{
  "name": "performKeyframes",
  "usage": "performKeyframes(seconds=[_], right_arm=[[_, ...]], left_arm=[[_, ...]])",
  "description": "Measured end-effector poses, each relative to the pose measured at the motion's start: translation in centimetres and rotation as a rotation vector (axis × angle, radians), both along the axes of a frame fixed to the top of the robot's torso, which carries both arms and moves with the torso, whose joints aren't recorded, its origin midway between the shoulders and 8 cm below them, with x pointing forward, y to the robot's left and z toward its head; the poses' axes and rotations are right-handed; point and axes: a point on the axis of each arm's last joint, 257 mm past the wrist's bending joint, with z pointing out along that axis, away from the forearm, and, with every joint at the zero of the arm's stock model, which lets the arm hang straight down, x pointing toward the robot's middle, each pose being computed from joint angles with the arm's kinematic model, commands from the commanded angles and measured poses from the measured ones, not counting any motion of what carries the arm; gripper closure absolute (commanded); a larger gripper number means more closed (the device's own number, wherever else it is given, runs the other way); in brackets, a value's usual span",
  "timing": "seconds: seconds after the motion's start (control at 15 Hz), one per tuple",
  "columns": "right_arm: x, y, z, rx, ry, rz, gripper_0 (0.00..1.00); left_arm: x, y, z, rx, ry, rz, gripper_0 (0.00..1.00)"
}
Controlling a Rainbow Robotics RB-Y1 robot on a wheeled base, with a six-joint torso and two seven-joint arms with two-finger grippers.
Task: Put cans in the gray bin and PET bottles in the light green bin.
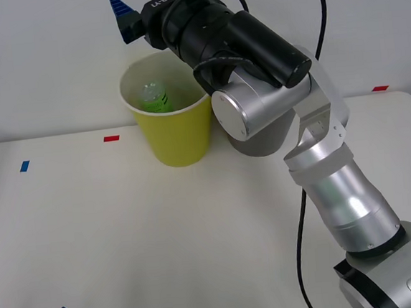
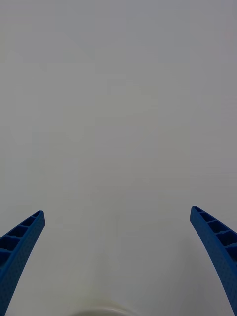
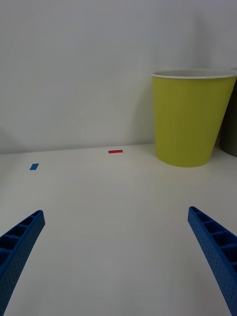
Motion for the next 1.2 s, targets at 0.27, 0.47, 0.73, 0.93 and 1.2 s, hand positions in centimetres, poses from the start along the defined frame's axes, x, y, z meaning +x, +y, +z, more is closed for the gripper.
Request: performKeyframes(seconds=[0.27, 0.47, 0.73, 0.93, 1.2], right_arm=[[-2.4, -4.6, 1.3, 0.014, 0.055, -0.051, 0.0], [-3.3, -9.9, 0.9, 0.055, 0.072, -0.119, 0.0], [-5.6, -14.8, 0.2, 0.07, 0.05, -0.186, 0.0], [-7.7, -18.1, -1.4, 0.078, 0.06, -0.234, 0.0], [-10.4, -21.3, -4.2, 0.092, 0.066, -0.283, 0.0]], left_arm=[[0.0, 0.0, 0.0, 0.0, 0.0, 0.0, 0.0], [0.0, 0.0, 0.0, 0.0, 0.0, 0.0, 0.0], [0.0, 0.0, 0.0, 0.0, 0.0, 0.0, 0.0], [0.0, 0.0, 0.0, 0.0, 0.0, 0.0, 0.0], [0.0, 0.0, 0.0, 0.0, 0.0, 0.0, 0.0]])
